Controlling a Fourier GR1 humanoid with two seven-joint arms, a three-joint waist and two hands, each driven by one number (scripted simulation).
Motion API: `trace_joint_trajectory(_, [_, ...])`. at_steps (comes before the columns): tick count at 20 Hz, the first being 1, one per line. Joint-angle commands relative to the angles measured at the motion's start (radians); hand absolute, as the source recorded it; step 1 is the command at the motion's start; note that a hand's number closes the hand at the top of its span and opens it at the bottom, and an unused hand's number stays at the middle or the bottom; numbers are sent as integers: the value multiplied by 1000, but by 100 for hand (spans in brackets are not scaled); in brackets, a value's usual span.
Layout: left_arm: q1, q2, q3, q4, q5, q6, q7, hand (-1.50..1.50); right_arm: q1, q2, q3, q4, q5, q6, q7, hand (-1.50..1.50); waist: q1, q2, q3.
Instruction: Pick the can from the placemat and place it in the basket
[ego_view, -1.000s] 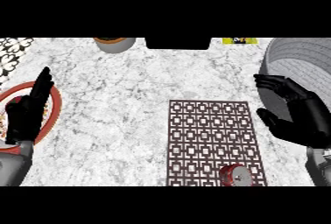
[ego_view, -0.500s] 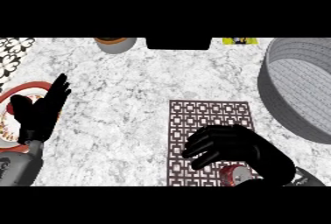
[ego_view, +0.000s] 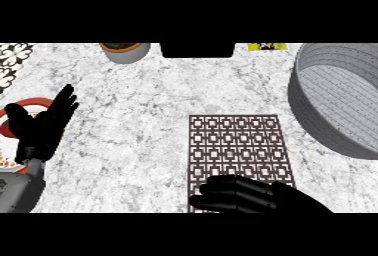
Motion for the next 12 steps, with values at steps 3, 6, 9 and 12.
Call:
trace_joint_trajectory(3, [-5,2,14,11,5,-7,4,0,-147,-218,-154,-94,116,105,305,-150,-25,-9,-5])
trace_joint_trajectory(6, [15,4,14,3,-2,-15,-12,0,-223,-258,-220,-104,78,162,477,-150,-2,-3,-3])
trace_joint_trajectory(9, [6,-19,-5,-30,-12,-2,11,0,-344,-290,-295,-82,-124,274,623,-150,14,1,-2])
trace_joint_trajectory(12, [8,-29,0,4,-25,1,-13,0,-404,-365,-324,-36,-321,405,664,-150,7,2,-2])
